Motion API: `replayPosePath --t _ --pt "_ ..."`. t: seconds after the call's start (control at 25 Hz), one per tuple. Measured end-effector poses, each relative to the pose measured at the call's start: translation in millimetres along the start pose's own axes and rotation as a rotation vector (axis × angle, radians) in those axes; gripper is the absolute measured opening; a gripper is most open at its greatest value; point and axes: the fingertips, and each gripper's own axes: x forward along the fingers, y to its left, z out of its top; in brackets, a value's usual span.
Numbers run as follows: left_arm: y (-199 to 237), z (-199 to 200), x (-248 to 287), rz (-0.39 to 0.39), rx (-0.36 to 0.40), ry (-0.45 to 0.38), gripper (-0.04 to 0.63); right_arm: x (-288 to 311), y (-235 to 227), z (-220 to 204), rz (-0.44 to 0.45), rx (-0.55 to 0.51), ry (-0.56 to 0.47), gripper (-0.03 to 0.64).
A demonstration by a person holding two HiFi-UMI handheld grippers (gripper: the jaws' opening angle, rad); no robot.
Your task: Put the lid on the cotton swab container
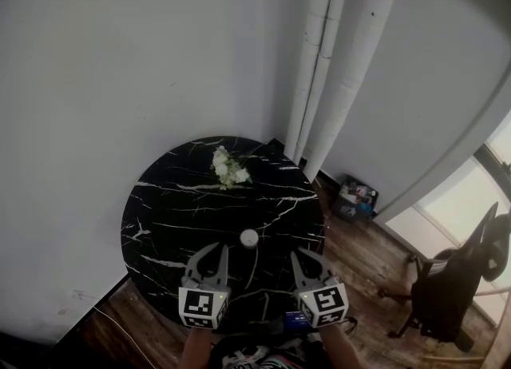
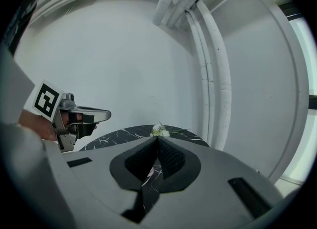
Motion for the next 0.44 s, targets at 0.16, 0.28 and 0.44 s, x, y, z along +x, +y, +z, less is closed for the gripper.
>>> replayPosePath --t 0.16,0.28,0.44 --pt "1.2 -2.2 -2.8 0.005 -0.001 0.008 0.014 2.8 1.2 -0.7 0.005 0.010 0.003 0.017" --pt "0.6 -3.6 -6.6 -0.001 0.000 0.015 0.014 4.6 3.6 -2.6 0.008 0.008 0.007 0.017" --pt "2.6 -5.6 -11.1 0.006 -0.006 0.011 0.014 11.2 6.6 -4.6 0.017 -0.029 0.010 0.017"
